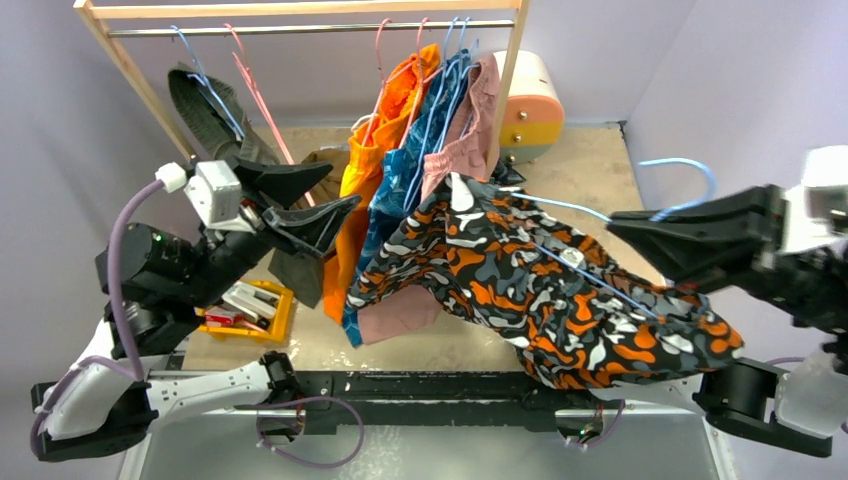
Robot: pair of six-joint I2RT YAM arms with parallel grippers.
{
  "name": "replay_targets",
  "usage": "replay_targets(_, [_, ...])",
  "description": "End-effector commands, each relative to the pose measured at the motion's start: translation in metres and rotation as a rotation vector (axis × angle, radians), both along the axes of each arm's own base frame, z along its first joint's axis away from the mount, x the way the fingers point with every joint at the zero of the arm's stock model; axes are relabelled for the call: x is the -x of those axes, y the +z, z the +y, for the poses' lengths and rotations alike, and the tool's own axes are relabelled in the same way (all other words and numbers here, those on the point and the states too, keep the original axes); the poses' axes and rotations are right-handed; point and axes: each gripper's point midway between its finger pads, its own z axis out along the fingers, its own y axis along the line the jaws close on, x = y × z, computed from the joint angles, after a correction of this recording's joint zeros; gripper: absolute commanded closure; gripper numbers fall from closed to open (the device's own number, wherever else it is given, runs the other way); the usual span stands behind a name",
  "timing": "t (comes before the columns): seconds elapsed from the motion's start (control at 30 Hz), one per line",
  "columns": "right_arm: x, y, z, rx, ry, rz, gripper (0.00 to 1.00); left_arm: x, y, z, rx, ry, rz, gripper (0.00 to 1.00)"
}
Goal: Place the shorts on the hanger
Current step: Place the hanger at the clothesline.
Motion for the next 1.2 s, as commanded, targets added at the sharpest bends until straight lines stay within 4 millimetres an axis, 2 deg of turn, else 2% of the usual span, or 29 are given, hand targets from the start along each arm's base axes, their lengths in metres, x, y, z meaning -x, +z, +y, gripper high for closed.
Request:
replay_targets(0.0, [0.021,0.042,-0.011,-0.126,0.073,-0.065,1.00,-0.009,0.023,-0.018,0.098,-0.013,-0.018,0.40])
replay_targets(0.23, [-0.028,-0.021,0.028,0.095,-0.067,0.075,1.00,-0.050,0.045,-0.046,0.218,0.084,0.089,0.40])
replay_targets(0.3, [-0.031,-0.032,0.035,0.121,-0.061,0.094,1.00,-0.068,0.043,-0.057,0.232,0.137,0.137,0.32])
replay_targets(0.37, [-0.030,-0.041,0.039,0.134,-0.048,0.114,1.00,-0.084,0.041,-0.059,0.266,0.205,0.194,0.32])
replay_targets(0.63, [-0.023,-0.062,0.043,0.136,-0.014,0.180,1.00,-0.115,0.033,-0.090,0.281,0.276,0.251,0.29])
replay_targets(0.73, [-0.023,-0.069,0.044,0.140,-0.012,0.196,1.00,-0.128,0.020,-0.105,0.243,0.307,0.283,0.27])
replay_targets(0.9, [-0.019,-0.065,0.041,0.113,-0.002,0.197,1.00,-0.148,-0.002,-0.124,0.151,0.370,0.319,0.28])
replay_targets(1.17, [-0.016,-0.063,0.033,0.106,-0.008,0.192,1.00,-0.169,-0.042,-0.137,0.009,0.477,0.348,0.38])
